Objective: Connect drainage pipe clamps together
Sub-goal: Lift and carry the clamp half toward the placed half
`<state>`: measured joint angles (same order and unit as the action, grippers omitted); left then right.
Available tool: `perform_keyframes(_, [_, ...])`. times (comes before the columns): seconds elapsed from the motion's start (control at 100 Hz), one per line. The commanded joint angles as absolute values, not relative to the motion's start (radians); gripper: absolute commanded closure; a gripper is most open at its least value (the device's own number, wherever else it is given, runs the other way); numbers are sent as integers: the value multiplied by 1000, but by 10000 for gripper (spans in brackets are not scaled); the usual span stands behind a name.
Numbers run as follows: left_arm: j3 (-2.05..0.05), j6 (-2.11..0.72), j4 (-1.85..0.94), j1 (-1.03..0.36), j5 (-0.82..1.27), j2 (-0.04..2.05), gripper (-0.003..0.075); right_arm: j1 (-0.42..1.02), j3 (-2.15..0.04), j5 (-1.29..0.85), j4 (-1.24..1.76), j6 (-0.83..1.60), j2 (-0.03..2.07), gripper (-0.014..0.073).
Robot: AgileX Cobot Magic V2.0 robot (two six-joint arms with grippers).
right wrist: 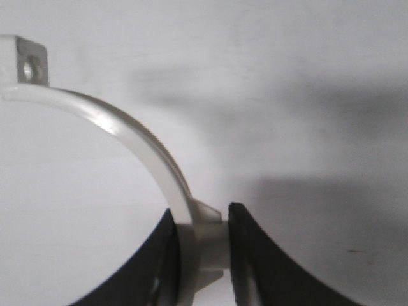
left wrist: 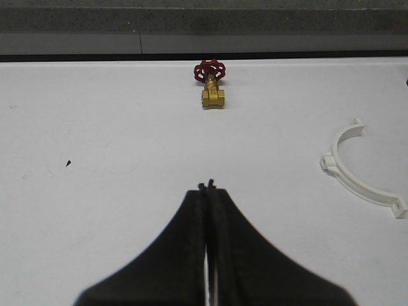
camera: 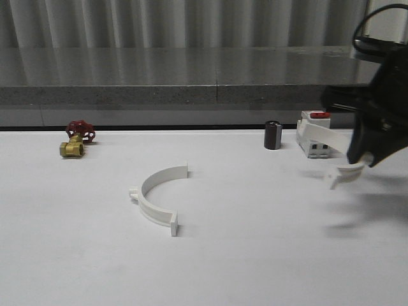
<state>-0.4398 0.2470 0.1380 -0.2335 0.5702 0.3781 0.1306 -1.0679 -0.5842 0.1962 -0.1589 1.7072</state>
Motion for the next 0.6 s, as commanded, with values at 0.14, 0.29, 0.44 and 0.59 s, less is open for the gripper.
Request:
perform_keyframes(0.14, [-466,248,136,-233,501,383,740,282,-1189,-614,66,-420,1705,514])
perform_keyframes(0.29, [-466,248,136,-233,501,383,740,351,-1274,-690,-60,-559,1762,514])
perform_keyframes(0.44, [-466,248,136,-233,501,383,740,410,-1335,-712,-109,-641,1811,514])
perform_keyframes(0.59, [-466,248,136,-233,501,383,740,454,-1370,-712,-113,-685,1861,514])
